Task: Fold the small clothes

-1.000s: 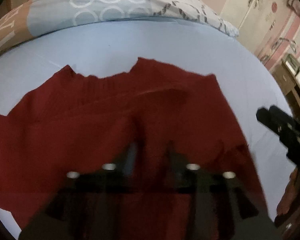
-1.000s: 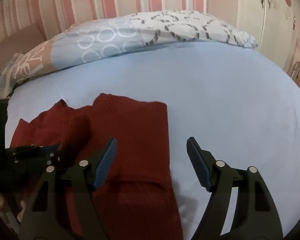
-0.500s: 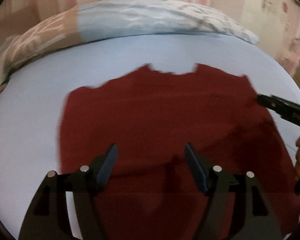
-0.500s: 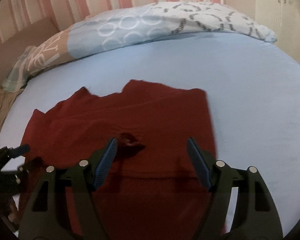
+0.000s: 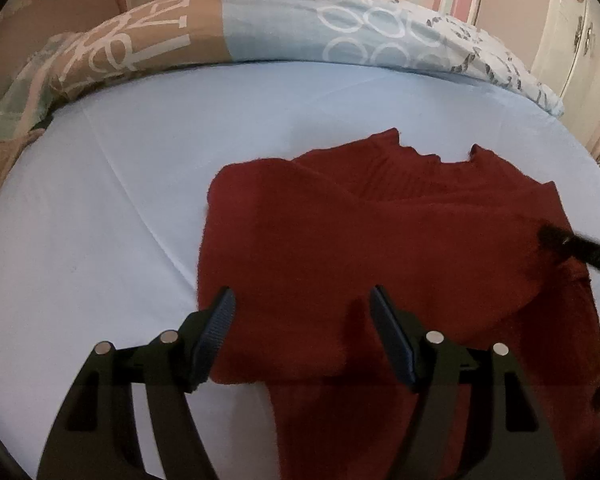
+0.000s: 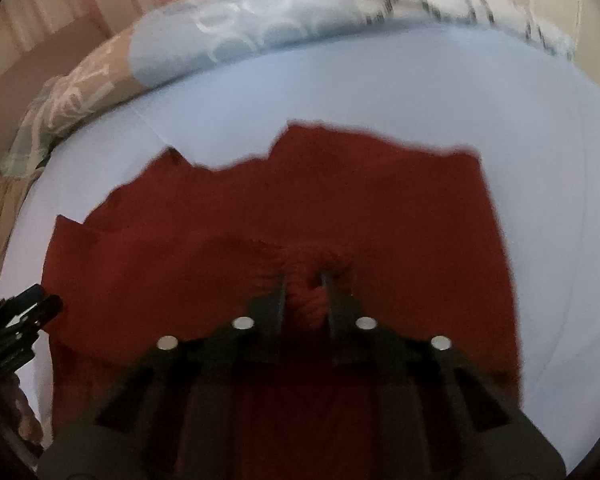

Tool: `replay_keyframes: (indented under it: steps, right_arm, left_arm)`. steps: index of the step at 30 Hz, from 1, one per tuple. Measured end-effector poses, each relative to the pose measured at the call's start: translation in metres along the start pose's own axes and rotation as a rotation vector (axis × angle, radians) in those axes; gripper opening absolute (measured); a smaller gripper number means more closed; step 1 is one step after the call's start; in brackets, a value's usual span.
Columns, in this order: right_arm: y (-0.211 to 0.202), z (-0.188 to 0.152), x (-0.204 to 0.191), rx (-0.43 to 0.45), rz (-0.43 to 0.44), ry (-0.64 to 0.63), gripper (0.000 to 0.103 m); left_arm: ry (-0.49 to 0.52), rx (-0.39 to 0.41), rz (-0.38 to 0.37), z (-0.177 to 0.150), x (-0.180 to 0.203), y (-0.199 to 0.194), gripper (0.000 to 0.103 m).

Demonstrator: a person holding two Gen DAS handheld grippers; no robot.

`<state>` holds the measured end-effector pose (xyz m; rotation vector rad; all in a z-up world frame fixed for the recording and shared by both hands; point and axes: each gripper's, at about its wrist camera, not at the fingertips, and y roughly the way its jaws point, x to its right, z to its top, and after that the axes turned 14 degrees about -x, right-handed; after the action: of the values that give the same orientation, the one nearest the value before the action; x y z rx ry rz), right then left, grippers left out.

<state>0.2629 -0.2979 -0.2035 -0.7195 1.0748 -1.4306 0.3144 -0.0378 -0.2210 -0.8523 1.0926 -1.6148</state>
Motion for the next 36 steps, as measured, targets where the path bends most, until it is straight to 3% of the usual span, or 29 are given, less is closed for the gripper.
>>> replay_keyframes:
  steps: [4, 6, 10, 12, 14, 15, 16, 17, 20, 23, 26, 30, 34, 36]
  right_arm:
    - [-0.037, 0.003, 0.000, 0.177, -0.124, -0.081, 0.013]
    - [-0.042, 0.003, 0.014, 0.210, -0.174, -0.076, 0.013]
    - [-0.004, 0.002, 0.058, 0.056, -0.125, 0.023, 0.014]
    - [0.008, -0.003, 0.059, 0.013, -0.163, -0.012, 0.018]
    - [0.007, -0.009, 0.053, 0.012, -0.209, -0.063, 0.037]
    - [-0.002, -0.015, 0.053, 0.039, -0.199, -0.068, 0.043]
    - [-0.010, -0.019, 0.052, 0.067, -0.198, -0.061, 0.058]
    - [-0.019, -0.022, 0.053, 0.095, -0.199, -0.052, 0.065]
    - [-0.037, -0.031, 0.050, 0.151, -0.128, -0.039, 0.070]
    - [-0.033, -0.029, 0.035, 0.139, -0.073, -0.071, 0.070]
    - [-0.012, -0.021, 0.027, 0.077, -0.067, -0.104, 0.069]
    - [0.018, -0.016, 0.042, -0.042, -0.072, -0.043, 0.067]
    - [0.015, -0.023, 0.043, -0.015, -0.065, -0.067, 0.066]
    - [-0.002, -0.029, 0.042, 0.026, -0.017, -0.073, 0.066]
  left_arm:
    - [-0.014, 0.007, 0.000, 0.002, 0.000, -0.002, 0.070]
    - [-0.017, 0.013, 0.000, 0.003, 0.001, -0.004, 0.070]
    - [-0.021, 0.013, 0.001, 0.006, 0.004, -0.001, 0.070]
    - [-0.019, 0.001, -0.004, 0.006, 0.007, 0.003, 0.071]
    - [-0.009, -0.002, 0.005, 0.007, 0.011, 0.003, 0.071]
    - [0.002, -0.002, 0.007, 0.006, 0.014, 0.002, 0.071]
    - [0.012, -0.004, 0.010, 0.006, 0.017, 0.002, 0.071]
    - [0.020, -0.002, 0.013, 0.006, 0.020, 0.002, 0.071]
    - [0.042, 0.003, 0.028, 0.004, 0.031, 0.003, 0.074]
    - [0.044, 0.002, 0.053, 0.004, 0.040, 0.011, 0.080]
    - [0.047, -0.006, 0.070, 0.005, 0.043, 0.019, 0.080]
    - [0.048, -0.013, 0.071, 0.005, 0.042, 0.024, 0.082]
    - [0.030, -0.030, 0.066, 0.005, 0.039, 0.029, 0.086]
    - [0.019, -0.035, 0.057, 0.004, 0.040, 0.023, 0.086]
